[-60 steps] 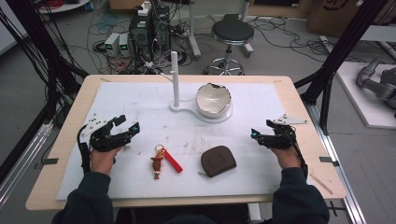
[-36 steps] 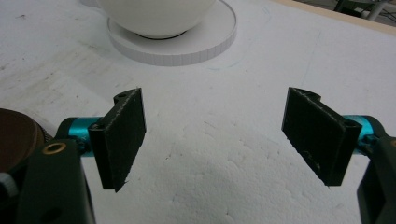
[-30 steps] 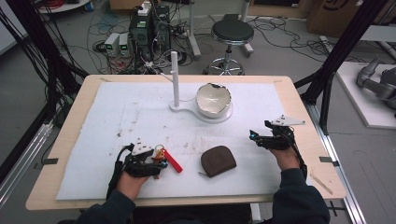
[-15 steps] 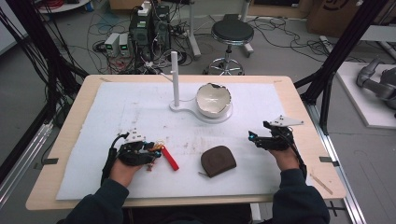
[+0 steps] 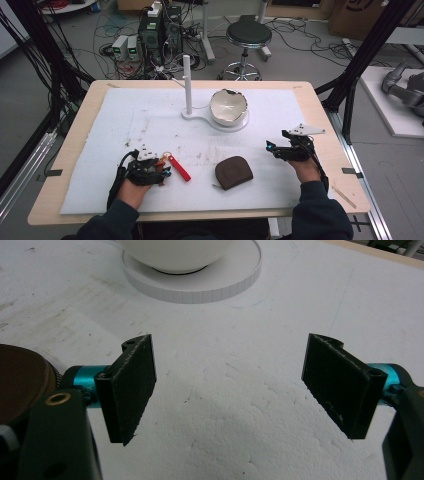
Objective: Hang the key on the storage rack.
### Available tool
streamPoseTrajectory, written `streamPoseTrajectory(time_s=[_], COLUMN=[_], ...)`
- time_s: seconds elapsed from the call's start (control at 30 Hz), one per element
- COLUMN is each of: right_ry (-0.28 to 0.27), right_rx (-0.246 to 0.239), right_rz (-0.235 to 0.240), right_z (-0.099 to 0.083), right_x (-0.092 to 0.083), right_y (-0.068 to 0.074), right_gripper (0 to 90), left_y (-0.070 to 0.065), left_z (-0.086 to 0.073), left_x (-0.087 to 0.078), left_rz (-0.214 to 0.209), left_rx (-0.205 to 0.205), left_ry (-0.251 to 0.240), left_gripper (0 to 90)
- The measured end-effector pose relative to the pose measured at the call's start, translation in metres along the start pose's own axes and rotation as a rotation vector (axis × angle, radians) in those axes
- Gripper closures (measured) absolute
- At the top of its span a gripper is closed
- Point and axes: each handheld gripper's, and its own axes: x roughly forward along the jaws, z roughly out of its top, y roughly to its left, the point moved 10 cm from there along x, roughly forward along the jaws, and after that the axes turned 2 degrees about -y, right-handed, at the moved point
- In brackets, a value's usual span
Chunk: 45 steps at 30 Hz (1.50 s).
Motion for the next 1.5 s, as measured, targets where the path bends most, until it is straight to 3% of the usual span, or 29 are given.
streamPoseTrajectory(time_s=[0.07, 0.17, 0.27, 0.47, 0.6, 0.77, 0.87, 1.1, 1.3, 1.5], right_ry=[0.000, -0.003, -0.003, -0.014, -0.020, -0.022, -0.022, -0.029, -0.034, -0.041], right_rx=[-0.009, 0.000, 0.002, 0.006, 0.008, 0.016, 0.015, 0.020, 0.023, 0.031], right_rz=[0.004, 0.004, 0.002, 0.006, 0.008, 0.007, 0.009, 0.011, 0.011, 0.008], right_z=[0.000, 0.001, 0.000, 0.003, 0.003, 0.004, 0.004, 0.004, 0.005, 0.006], right_x=[0.000, -0.001, -0.001, -0.001, -0.002, -0.001, -0.001, -0.002, -0.002, -0.003], right_y=[0.001, 0.001, 0.000, 0.002, 0.002, 0.001, 0.001, 0.001, 0.001, -0.001], right_gripper=[22.0, 22.0, 22.0, 22.0, 22.0, 22.0, 22.0, 22.0, 22.0, 22.0], left_y=[0.000, 0.004, 0.004, -0.003, -0.003, -0.006, -0.003, 0.008, 0.017, 0.021], left_z=[0.000, 0.005, 0.021, 0.052, 0.077, 0.119, 0.148, 0.188, 0.212, 0.238], left_x=[0.000, -0.002, -0.006, -0.015, -0.020, -0.031, -0.040, -0.046, -0.044, -0.043], left_rz=[-0.010, -0.045, -0.092, -0.180, -0.232, -0.291, -0.324, -0.308, -0.300, -0.303], left_rx=[0.022, -0.006, -0.035, -0.006, -0.010, 0.038, 0.027, 0.046, 0.059, 0.047], left_ry=[0.006, -0.010, -0.080, -0.174, -0.220, -0.266, -0.318, -0.354, -0.373, -0.421], left_gripper=[44.2, 46.5, 46.8, 46.9, 46.9, 46.9, 46.9, 46.9, 46.9, 46.9])
